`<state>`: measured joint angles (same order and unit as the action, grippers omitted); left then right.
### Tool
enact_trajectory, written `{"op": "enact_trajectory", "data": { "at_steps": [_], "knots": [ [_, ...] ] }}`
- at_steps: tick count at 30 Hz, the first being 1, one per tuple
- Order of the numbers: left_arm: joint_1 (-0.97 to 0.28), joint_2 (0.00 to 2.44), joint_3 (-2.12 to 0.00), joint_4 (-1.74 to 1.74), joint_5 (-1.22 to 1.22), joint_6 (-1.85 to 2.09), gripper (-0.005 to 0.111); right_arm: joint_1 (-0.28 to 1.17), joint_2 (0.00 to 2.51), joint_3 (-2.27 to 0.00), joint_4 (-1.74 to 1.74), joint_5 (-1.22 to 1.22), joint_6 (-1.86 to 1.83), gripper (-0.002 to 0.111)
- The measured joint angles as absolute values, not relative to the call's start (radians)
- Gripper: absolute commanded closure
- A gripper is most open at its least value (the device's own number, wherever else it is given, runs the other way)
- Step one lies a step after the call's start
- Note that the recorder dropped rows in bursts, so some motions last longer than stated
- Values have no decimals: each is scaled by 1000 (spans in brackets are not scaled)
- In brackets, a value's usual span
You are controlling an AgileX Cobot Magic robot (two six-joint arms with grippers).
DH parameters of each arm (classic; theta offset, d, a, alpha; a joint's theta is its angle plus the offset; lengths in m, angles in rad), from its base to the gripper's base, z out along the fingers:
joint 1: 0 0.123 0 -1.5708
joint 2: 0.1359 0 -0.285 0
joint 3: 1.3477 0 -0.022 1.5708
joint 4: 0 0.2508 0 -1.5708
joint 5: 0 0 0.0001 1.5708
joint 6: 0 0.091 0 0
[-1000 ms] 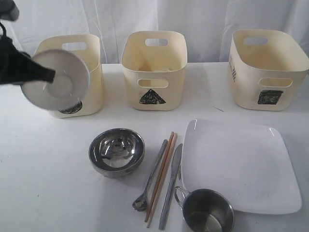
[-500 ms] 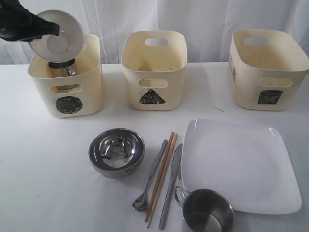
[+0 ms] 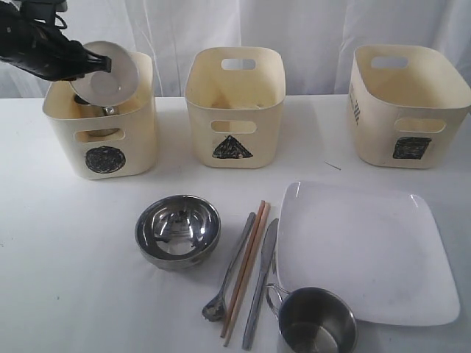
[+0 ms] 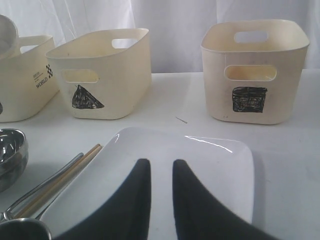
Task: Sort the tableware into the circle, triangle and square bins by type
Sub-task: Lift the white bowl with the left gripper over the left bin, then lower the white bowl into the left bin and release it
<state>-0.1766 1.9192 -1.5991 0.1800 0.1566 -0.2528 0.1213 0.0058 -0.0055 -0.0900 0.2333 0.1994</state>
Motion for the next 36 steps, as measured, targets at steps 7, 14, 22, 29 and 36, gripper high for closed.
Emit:
{"op": "enact_trajectory", "data": {
  "at_steps": [7, 14, 22, 29, 36],
  "knots": [
    [-177, 2038, -1697, 180, 142, -261, 107, 121, 6, -6, -90, 233, 201, 92],
    [-177, 2121, -1760, 180, 132, -261, 107, 121, 6, -6, -90, 233, 201, 92],
    [-177, 2150, -1773, 180, 132, -261, 72, 121, 6, -6, -90, 233, 201, 92],
    [-177, 2146, -1773, 180, 150, -261, 60, 121, 6, -6, -90, 233, 201, 92],
    [-182, 2042, -1757, 180, 301, -268, 65, 121, 6, -6, -90, 233, 201, 92]
  ]
}}
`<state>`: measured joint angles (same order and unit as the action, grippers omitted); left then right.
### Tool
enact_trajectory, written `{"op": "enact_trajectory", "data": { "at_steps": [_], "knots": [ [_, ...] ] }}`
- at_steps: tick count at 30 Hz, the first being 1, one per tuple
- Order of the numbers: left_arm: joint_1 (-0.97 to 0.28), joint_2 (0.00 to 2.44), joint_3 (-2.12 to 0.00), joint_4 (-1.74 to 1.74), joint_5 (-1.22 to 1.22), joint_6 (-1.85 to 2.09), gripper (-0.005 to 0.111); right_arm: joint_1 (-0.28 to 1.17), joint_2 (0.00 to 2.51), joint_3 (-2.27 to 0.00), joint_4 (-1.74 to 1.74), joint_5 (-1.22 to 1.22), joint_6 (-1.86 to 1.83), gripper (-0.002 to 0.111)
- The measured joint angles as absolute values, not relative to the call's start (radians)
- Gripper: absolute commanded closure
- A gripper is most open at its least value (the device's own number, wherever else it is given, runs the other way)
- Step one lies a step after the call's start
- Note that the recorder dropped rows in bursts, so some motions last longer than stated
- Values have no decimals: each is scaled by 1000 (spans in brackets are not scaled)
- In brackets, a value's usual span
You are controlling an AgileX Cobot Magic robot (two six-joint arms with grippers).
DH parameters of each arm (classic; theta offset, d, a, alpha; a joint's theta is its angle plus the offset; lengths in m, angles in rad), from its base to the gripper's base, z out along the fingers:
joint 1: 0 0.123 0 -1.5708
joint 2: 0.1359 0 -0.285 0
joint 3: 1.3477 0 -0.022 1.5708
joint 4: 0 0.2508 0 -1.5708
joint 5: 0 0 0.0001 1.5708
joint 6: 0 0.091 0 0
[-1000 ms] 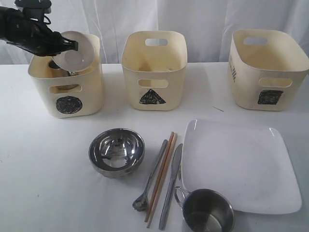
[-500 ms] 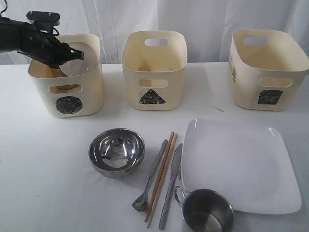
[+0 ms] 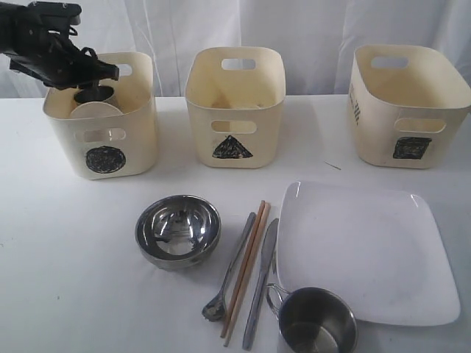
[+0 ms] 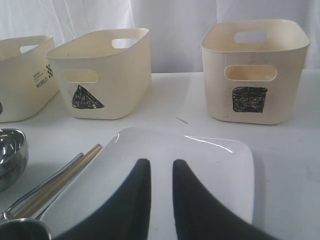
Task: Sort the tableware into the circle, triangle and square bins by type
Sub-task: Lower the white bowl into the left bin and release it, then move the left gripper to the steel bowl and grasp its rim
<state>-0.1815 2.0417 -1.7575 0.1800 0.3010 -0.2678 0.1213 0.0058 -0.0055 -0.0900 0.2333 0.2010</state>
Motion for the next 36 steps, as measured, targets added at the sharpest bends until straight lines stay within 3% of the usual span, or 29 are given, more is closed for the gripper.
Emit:
{"op": "enact_trajectory", "data": {
  "at_steps": [14, 23, 31, 36],
  "knots": [
    [-279, 1581, -1287, 129, 318, -257, 68, 121, 6, -6, -90, 233, 201, 92],
    [-479, 1389, -1085, 120, 356, -254, 68, 121, 6, -6, -90, 233, 201, 92],
    [-556, 1375, -925, 26, 351, -254, 48, 121, 6, -6, -90, 233, 201, 92],
    [-556, 1375, -889, 13, 336, -254, 45, 121, 6, -6, -90, 233, 201, 92]
  ]
}}
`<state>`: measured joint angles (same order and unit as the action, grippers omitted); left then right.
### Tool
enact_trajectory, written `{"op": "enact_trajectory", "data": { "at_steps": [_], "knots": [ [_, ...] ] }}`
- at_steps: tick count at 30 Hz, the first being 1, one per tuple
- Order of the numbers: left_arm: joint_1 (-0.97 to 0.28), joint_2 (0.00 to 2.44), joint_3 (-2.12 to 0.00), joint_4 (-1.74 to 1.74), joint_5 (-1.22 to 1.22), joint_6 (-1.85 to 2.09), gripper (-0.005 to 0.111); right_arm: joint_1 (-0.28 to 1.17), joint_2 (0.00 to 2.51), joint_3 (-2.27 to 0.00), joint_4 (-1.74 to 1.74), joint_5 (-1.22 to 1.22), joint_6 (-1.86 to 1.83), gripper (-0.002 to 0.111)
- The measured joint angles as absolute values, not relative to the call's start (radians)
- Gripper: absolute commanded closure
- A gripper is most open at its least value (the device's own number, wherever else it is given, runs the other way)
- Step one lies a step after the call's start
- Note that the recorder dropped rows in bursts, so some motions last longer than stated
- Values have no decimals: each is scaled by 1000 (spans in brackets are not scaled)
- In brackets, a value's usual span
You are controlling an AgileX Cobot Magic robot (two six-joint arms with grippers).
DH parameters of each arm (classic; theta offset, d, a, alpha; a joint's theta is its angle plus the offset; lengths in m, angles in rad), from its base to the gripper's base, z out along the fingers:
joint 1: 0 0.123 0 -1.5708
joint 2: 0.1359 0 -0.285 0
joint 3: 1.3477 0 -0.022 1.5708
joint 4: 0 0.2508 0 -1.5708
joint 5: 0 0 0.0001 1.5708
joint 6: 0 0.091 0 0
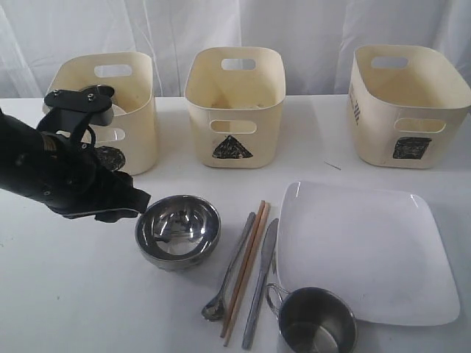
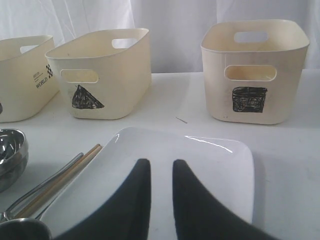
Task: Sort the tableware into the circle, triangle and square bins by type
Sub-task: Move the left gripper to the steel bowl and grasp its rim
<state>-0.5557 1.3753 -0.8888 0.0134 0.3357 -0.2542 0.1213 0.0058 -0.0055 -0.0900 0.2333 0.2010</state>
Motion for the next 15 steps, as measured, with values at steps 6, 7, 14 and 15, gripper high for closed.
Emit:
{"op": "enact_trajectory", "data": {
  "at_steps": [6, 7, 14, 15],
  "knots": [
    [-556, 1378, -887, 11, 315, -254, 45, 121, 6, -6, -90, 233, 201, 92],
    [-556, 1380, -887, 11, 308, -254, 45, 121, 6, -6, -90, 233, 201, 92],
    [-556, 1440, -887, 11, 251, -254, 44, 121, 6, -6, -90, 233, 214, 92],
    [-556, 1454, -887, 11, 232, -254, 42, 121, 6, -6, -90, 233, 215, 92]
  ]
}}
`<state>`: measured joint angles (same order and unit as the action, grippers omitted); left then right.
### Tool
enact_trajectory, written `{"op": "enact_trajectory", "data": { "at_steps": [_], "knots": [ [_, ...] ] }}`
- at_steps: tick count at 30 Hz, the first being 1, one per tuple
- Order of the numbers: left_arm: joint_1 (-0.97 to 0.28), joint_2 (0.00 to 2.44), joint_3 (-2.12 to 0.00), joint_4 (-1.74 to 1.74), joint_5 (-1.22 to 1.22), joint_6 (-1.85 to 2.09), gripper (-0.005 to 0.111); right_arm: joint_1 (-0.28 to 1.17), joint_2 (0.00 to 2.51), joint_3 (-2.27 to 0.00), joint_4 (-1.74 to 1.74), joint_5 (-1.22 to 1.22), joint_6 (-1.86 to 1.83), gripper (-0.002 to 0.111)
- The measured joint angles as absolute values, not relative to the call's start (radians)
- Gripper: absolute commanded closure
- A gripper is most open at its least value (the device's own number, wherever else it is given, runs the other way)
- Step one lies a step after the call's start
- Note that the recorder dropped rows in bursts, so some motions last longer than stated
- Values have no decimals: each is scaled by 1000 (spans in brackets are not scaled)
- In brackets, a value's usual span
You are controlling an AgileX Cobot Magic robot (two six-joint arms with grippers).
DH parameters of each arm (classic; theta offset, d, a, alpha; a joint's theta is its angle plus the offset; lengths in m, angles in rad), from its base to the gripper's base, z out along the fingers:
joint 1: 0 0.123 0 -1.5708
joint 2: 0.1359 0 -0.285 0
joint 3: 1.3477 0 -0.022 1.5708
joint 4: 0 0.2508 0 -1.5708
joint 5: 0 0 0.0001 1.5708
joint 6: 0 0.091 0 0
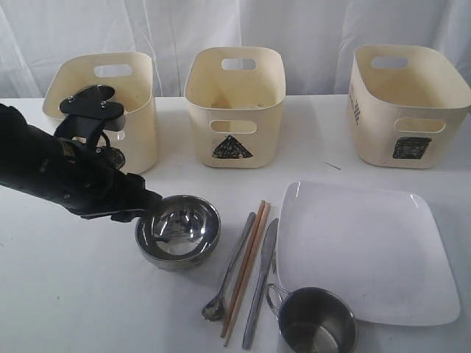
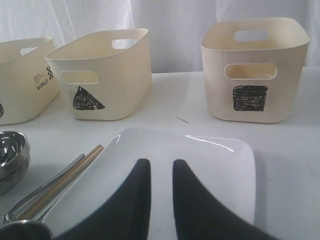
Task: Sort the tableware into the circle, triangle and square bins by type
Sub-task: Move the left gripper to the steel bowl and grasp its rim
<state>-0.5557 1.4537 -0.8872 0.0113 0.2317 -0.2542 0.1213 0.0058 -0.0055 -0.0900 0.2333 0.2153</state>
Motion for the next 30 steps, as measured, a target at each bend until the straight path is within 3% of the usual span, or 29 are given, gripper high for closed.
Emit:
{"op": "enact_trajectory", "data": {
  "at_steps": [5, 23, 26, 30],
  "knots": [
    [-556, 1514, -887, -7, 177, -254, 35, 121, 6, -6, -90, 233, 215, 92],
    [-556, 1677, -887, -36, 44, -254, 36, 121, 6, -6, -90, 233, 216, 92],
    [-556, 1695, -887, -41, 31, -254, 46, 121, 6, -6, -90, 233, 216, 92],
    [-556, 1701, -887, -58, 29, -254, 84, 121, 6, -6, -90, 233, 216, 92]
  ]
}}
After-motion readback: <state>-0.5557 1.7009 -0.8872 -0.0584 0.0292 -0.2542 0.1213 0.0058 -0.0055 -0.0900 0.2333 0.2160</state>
